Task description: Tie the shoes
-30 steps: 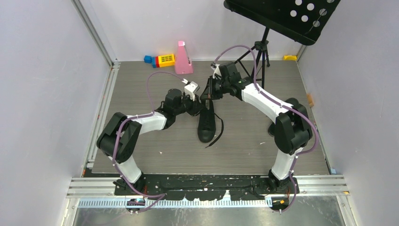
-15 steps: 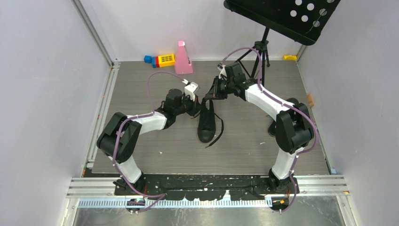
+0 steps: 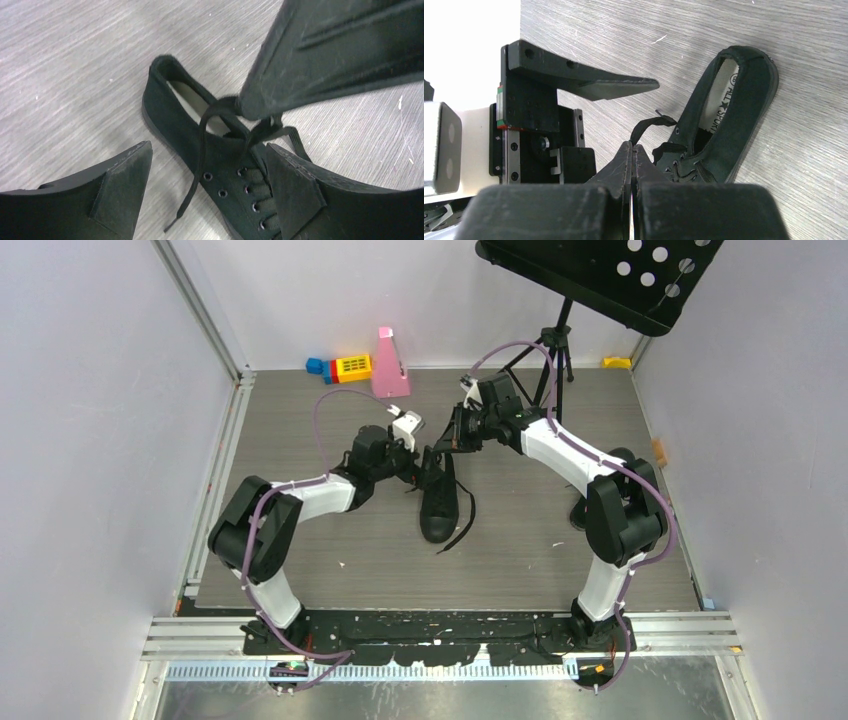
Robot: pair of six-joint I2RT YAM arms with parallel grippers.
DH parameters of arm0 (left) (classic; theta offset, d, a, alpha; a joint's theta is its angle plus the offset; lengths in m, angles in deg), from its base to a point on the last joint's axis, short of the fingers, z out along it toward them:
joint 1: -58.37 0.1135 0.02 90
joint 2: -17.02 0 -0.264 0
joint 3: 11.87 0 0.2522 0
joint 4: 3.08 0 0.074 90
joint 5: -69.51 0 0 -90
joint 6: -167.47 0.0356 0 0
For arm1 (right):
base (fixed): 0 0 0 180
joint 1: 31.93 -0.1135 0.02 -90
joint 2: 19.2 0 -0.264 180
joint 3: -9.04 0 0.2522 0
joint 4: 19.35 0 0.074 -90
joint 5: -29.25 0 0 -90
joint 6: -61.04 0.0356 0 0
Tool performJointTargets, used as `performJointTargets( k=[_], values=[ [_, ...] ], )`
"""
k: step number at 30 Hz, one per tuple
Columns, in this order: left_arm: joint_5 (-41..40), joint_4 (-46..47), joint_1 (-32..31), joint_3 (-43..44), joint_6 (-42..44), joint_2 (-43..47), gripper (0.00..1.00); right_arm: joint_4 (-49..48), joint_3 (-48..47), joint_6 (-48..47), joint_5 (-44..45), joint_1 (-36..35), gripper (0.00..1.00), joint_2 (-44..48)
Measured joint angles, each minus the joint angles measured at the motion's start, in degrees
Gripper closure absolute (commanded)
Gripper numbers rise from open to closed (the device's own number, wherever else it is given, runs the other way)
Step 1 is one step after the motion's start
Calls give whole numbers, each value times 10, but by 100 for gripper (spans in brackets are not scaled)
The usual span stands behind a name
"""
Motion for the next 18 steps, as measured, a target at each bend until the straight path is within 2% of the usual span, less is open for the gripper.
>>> performJointTargets(
  k=[7, 9, 11, 16, 18],
  values=[
    [36, 6, 3, 55, 10, -46, 23, 0, 0, 0, -9, 0, 100, 0],
    [47, 12, 4, 56, 12, -54, 28, 0, 0, 0, -10, 0, 100, 0],
    [56, 14, 4, 56, 11, -61, 38, 0, 0, 0, -10, 0, 100, 0],
    [81, 18, 10, 55, 2, -67, 77, -3, 0, 3, -8, 3, 100, 0],
    [88, 28, 13, 51, -2, -67, 83, -9, 0, 7, -8, 6, 100, 0]
  ],
)
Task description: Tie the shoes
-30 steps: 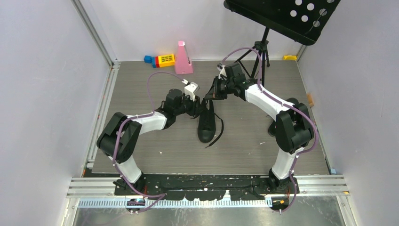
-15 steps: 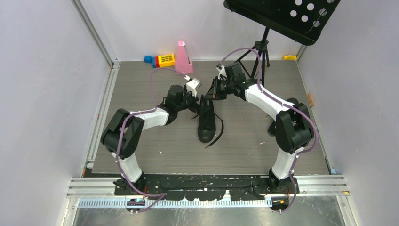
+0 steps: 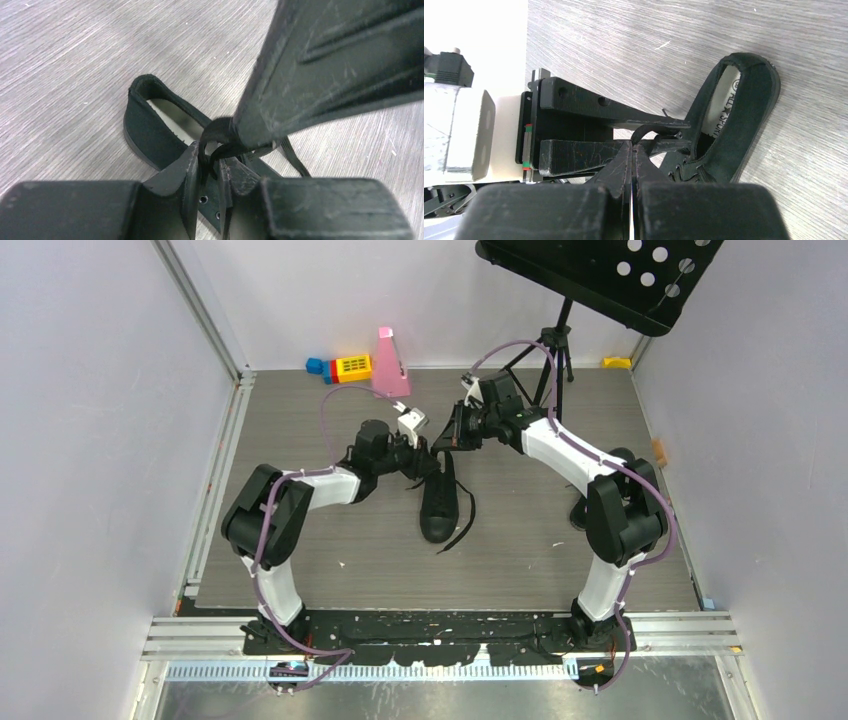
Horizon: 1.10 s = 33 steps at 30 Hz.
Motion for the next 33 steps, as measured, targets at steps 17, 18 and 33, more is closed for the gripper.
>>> performJointTargets(
  k=[17, 18, 33],
  values=[
    [-6, 0, 2, -40, -10, 36, 67, -8, 0, 4, 1, 4, 100, 0],
    [-8, 0, 2, -40, -12, 36, 62, -8, 0, 4, 1, 5, 100, 0],
    [-12, -2, 6, 3, -17, 23, 74, -8, 0, 4, -2, 5, 100, 0]
  ],
)
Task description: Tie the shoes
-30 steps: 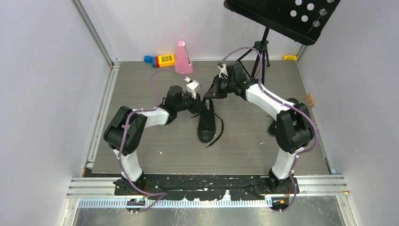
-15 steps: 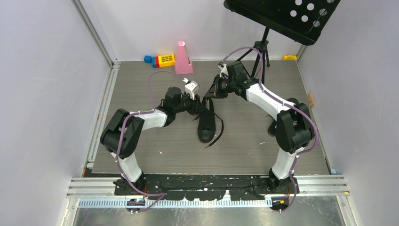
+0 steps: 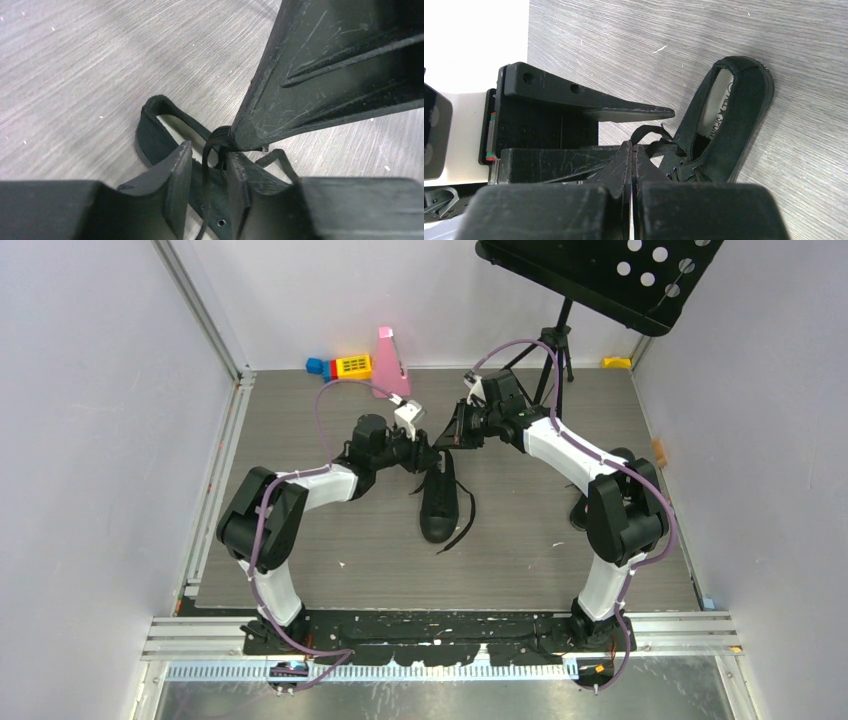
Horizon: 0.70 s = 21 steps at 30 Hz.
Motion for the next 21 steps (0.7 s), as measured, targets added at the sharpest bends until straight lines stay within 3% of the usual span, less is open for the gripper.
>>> performJointTargets(
  k=[5, 18, 21],
  values=[
    [10, 2, 3, 8, -2, -10, 100, 0, 0, 0, 1, 0, 100, 0],
    [-31, 10, 3, -40, -32, 19, 100, 0, 15, 0, 40, -1, 100, 1],
    [-40, 9, 0, -42, -40, 19, 100, 0, 25, 0, 49, -1, 89, 1]
  ],
)
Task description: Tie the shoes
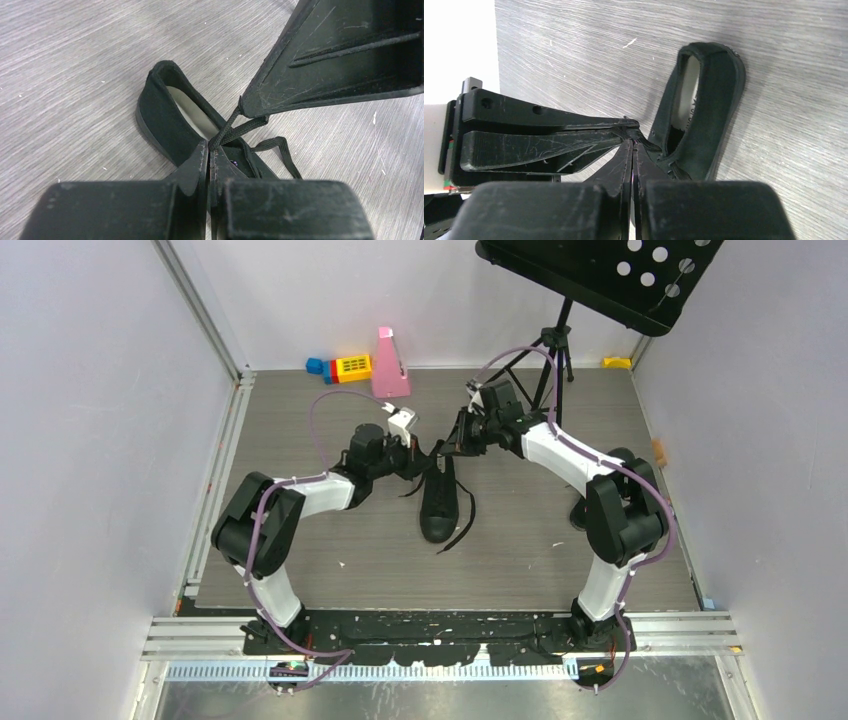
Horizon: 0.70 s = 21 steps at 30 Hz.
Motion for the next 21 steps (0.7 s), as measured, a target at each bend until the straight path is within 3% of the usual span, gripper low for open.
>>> performJointTargets(
  k=[4, 7, 14, 16, 21],
  values=[
    [-14, -7, -10, -4, -1, 0, 100, 0, 22, 0, 17, 0, 58, 13],
    [-23, -11, -16, -8, -1, 0, 100, 0, 48, 0, 31, 1, 46, 42],
    [-30, -16, -20, -9, 1, 0, 100, -6, 138, 0, 66, 2, 40, 141],
    [-31, -23, -20, -9, 1, 1, 100, -9, 167, -12, 68, 2, 34, 165],
    [-30, -37, -20, -9, 6, 7, 100, -22, 225, -28, 71, 2, 31, 172]
  ],
)
